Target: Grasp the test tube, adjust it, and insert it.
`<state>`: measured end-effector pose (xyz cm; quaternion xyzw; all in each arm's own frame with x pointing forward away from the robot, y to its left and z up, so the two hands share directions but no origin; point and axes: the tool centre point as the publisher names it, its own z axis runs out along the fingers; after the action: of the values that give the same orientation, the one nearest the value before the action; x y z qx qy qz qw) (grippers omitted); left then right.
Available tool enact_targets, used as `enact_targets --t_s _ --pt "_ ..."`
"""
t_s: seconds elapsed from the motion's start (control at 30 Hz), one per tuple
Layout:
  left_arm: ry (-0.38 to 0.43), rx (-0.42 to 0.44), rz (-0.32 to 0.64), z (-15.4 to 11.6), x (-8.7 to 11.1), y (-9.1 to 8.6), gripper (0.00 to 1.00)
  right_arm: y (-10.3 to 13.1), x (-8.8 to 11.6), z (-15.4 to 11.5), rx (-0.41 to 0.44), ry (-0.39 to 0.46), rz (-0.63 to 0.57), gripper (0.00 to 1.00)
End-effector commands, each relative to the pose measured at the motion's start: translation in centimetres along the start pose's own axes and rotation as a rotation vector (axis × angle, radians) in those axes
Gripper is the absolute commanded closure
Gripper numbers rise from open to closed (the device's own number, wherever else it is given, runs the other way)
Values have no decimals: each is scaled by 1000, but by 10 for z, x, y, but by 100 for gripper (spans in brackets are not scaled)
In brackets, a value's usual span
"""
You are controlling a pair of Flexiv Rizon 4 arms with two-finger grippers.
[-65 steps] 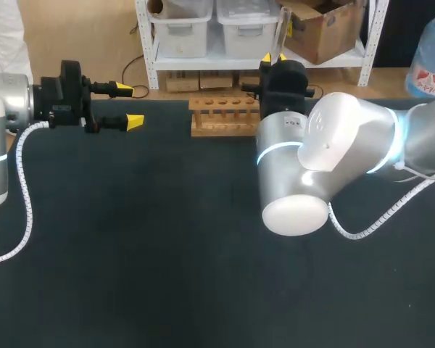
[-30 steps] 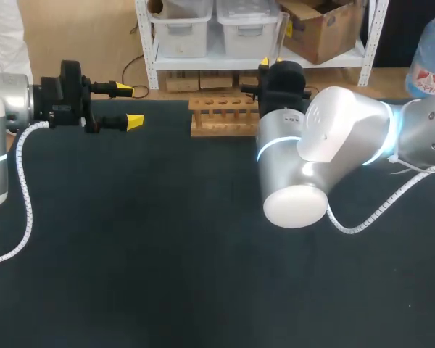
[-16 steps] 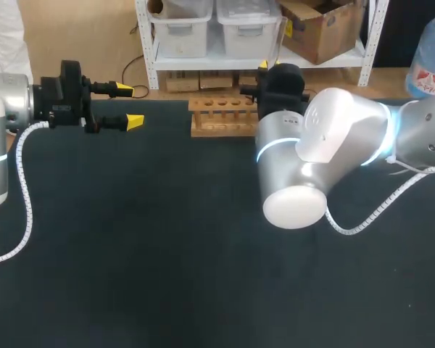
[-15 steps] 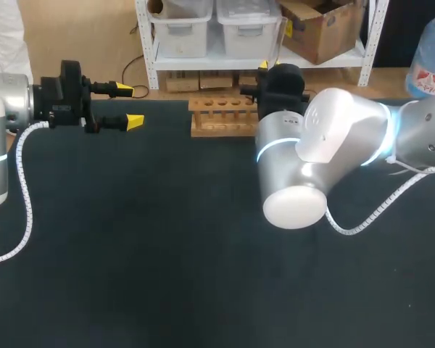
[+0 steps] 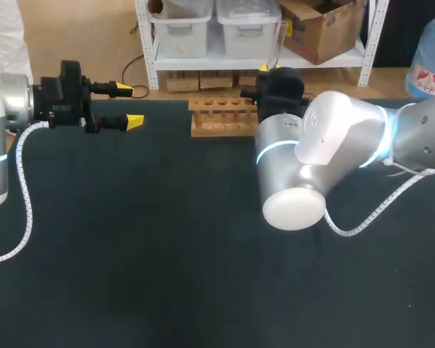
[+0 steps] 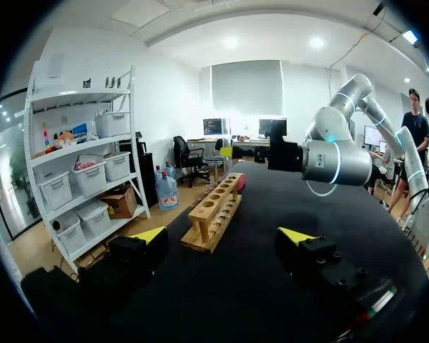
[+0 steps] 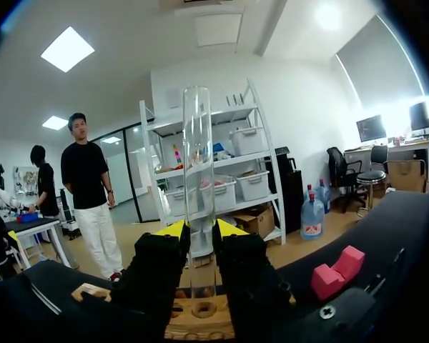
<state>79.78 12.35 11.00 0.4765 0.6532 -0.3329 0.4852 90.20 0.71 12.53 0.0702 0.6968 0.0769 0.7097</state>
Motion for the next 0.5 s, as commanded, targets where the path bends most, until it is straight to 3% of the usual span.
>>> enact_targets --t_s 0.03,0.5 --pt "-5 -5 3 0 1 -1 0 0 4 3 -289 -2 5 100" --pt "-5 -5 3 0 1 -1 0 -5 15 0 -300 20 15 100"
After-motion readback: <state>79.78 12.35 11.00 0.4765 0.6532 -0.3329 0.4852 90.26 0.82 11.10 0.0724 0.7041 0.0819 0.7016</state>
